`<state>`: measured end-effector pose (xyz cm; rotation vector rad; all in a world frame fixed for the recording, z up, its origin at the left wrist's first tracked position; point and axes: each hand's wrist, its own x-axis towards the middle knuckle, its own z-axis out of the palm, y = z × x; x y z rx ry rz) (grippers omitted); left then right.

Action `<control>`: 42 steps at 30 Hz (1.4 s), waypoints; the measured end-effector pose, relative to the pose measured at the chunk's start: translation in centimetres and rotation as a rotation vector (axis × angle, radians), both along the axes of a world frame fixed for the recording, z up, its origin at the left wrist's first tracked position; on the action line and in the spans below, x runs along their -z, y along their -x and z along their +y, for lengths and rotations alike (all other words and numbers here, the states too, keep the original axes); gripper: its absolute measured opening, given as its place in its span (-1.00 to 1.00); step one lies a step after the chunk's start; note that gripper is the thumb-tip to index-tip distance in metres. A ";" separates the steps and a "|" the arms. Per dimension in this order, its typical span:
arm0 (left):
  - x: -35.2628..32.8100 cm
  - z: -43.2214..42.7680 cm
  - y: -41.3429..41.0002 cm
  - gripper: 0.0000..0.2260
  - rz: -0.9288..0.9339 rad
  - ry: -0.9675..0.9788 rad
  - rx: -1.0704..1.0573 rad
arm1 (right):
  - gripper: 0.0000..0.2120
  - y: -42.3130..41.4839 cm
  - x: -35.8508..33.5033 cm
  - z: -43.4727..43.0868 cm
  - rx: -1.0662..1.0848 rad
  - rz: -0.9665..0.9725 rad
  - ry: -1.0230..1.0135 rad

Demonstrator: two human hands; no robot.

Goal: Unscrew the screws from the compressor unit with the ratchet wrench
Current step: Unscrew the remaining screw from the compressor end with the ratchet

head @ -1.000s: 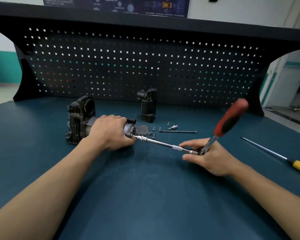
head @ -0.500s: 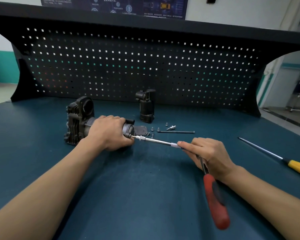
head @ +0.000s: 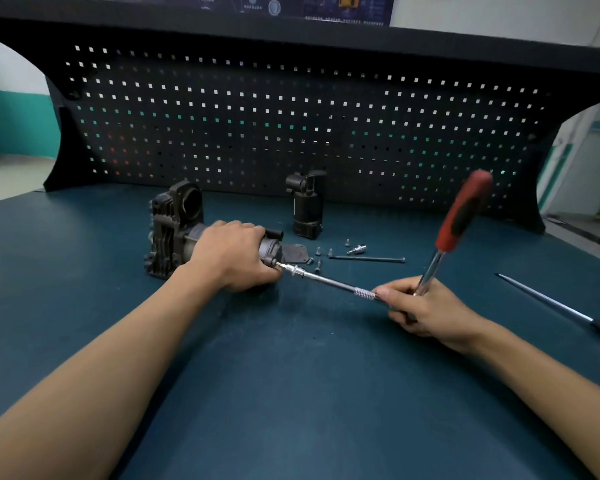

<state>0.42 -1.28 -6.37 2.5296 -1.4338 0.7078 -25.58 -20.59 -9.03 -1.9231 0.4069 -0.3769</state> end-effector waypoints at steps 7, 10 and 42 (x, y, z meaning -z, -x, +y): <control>0.0 0.0 0.1 -0.57 -0.021 0.015 0.012 | -0.51 -0.1 -2.0 0.1 -0.038 0.271 -0.646; 0.0 0.0 0.2 -0.57 -0.018 0.016 0.005 | -0.49 -0.1 -2.3 -0.1 -0.075 0.271 -0.881; 0.0 0.0 0.3 -0.55 -0.013 0.010 -0.020 | -0.78 0.2 1.3 -2.4 0.097 -0.444 1.251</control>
